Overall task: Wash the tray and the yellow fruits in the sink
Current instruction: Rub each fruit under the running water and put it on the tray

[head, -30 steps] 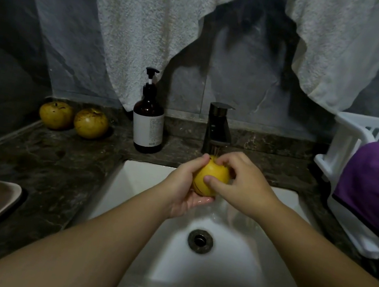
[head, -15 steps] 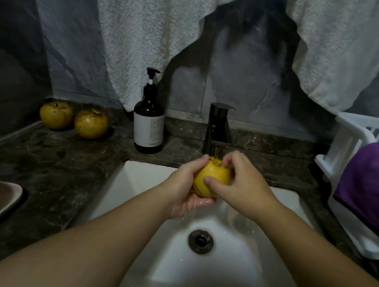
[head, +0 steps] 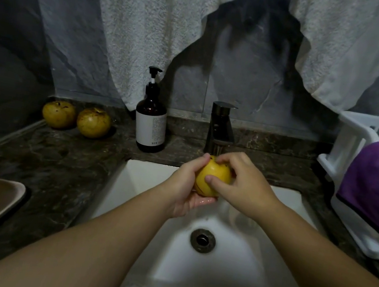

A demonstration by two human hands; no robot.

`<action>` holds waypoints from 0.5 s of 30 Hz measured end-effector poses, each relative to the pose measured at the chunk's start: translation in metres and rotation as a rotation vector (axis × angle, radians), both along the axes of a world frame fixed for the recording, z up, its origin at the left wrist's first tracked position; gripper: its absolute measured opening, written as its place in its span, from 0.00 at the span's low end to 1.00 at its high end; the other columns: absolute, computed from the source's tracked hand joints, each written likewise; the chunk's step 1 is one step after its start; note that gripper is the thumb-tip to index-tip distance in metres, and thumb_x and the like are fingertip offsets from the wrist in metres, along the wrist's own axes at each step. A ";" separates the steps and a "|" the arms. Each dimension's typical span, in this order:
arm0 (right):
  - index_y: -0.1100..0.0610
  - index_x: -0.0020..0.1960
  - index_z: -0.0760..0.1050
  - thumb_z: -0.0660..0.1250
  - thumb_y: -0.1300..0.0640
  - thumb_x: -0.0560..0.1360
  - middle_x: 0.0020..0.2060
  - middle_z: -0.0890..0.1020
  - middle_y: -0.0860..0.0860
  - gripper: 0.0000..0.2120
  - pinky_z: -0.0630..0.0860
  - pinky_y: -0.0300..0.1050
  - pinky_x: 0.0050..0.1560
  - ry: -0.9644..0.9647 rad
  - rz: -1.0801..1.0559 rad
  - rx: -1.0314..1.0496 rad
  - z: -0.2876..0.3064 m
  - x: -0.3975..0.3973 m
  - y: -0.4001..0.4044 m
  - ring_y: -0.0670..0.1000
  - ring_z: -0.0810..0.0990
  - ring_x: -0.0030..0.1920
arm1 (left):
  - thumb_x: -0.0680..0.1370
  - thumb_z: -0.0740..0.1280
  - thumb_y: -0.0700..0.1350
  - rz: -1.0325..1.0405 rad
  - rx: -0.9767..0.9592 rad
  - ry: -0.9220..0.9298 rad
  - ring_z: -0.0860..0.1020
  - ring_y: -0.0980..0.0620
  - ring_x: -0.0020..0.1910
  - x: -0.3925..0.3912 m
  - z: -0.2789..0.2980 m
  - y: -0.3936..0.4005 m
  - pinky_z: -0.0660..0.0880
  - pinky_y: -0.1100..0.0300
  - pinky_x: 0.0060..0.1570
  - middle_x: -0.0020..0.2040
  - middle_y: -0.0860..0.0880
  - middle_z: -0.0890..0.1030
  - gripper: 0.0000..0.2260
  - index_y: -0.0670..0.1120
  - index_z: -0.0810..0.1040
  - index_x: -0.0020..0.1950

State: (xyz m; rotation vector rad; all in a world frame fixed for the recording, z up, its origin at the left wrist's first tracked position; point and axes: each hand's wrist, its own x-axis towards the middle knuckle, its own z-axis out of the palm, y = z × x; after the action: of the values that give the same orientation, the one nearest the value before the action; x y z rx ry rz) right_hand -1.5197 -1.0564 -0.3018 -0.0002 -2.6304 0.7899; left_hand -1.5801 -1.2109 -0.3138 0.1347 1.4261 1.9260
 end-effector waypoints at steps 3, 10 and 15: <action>0.42 0.61 0.70 0.72 0.38 0.73 0.56 0.70 0.41 0.21 0.77 0.50 0.53 0.003 -0.011 0.015 0.000 0.001 -0.001 0.45 0.74 0.54 | 0.80 0.66 0.62 -0.004 -0.004 0.008 0.85 0.47 0.45 0.000 0.000 0.000 0.84 0.54 0.41 0.47 0.43 0.86 0.23 0.47 0.80 0.66; 0.42 0.65 0.67 0.74 0.36 0.70 0.60 0.70 0.42 0.29 0.77 0.51 0.56 -0.052 -0.017 0.021 -0.003 -0.002 -0.001 0.45 0.74 0.58 | 0.81 0.65 0.63 -0.012 0.016 -0.016 0.87 0.47 0.41 0.001 0.001 0.000 0.84 0.54 0.34 0.43 0.43 0.87 0.23 0.46 0.80 0.65; 0.40 0.66 0.64 0.78 0.34 0.61 0.59 0.69 0.39 0.39 0.77 0.47 0.55 -0.106 -0.025 0.024 -0.006 -0.006 -0.003 0.44 0.74 0.58 | 0.81 0.64 0.64 -0.025 -0.012 -0.008 0.87 0.47 0.38 0.001 0.002 0.001 0.82 0.57 0.30 0.42 0.43 0.87 0.27 0.43 0.79 0.67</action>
State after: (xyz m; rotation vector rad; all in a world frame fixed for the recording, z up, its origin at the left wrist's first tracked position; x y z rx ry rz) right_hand -1.5258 -1.0598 -0.3079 -0.0696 -2.7336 0.7698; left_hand -1.5791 -1.2102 -0.3123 0.1385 1.4243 1.8959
